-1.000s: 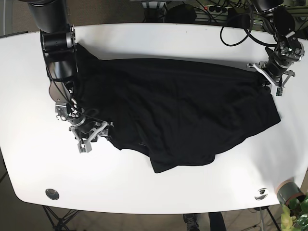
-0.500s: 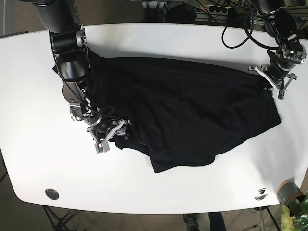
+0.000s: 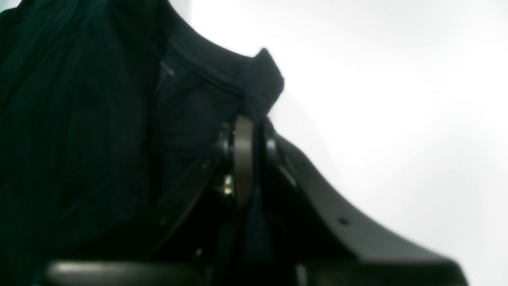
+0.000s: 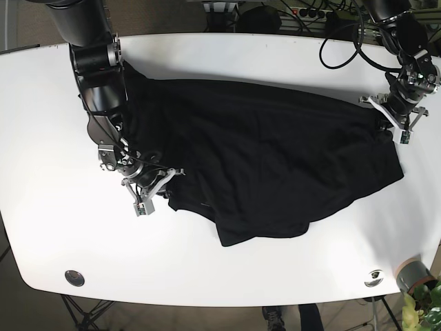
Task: Fold the T-shirt properly
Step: 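Release the right gripper and regrasp the shirt further along its edge, then release the left gripper and regrasp the shirt's side edge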
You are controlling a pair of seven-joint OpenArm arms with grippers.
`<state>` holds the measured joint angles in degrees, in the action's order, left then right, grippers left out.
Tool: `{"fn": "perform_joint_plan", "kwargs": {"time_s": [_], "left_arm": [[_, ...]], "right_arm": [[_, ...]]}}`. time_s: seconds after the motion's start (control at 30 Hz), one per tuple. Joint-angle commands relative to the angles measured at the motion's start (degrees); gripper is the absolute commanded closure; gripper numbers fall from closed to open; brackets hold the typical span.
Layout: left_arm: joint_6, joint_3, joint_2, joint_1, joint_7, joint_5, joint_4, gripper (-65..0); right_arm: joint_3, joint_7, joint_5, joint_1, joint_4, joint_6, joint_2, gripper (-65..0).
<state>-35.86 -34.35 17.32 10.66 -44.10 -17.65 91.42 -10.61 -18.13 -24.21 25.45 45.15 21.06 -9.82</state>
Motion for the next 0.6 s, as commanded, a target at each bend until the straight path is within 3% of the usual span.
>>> {"fn": "perform_joint_plan", "kwargs": {"time_s": [0.0,0.03,0.17,0.23,0.4,0.57], "left_arm": [[0.1,-0.3,1.0,-0.4,-0.3,-0.9,3.2,-4.4],[0.1,-0.4,1.0,-0.4,-1.3,-0.9,3.8,-8.1],[0.1,-0.4,0.9,-0.4,-5.7,-0.9,7.3,-32.4],[0.1,-0.5,0.9,-0.2,-6.2,-0.9,8.7,-39.4],[-0.1,-0.9,1.0,0.2,-6.2,-0.9,9.8,-39.0],[-4.1,-8.1,1.2,0.4,-7.2,-5.0,9.6,-39.2]], "right_arm": [[0.3,-1.1,0.5,0.9,0.3,0.08,-1.1,-2.7],[0.3,-1.1,0.5,0.9,0.3,0.08,-1.1,-2.7],[0.3,-1.1,0.4,0.1,0.5,0.08,-2.0,-2.7],[0.3,-1.0,0.4,0.0,0.5,0.08,-2.1,-2.7],[0.4,-1.0,0.3,-0.2,0.5,0.08,-2.1,-2.7],[0.4,-1.1,0.1,-0.4,0.5,0.08,-2.0,-2.7]]}}
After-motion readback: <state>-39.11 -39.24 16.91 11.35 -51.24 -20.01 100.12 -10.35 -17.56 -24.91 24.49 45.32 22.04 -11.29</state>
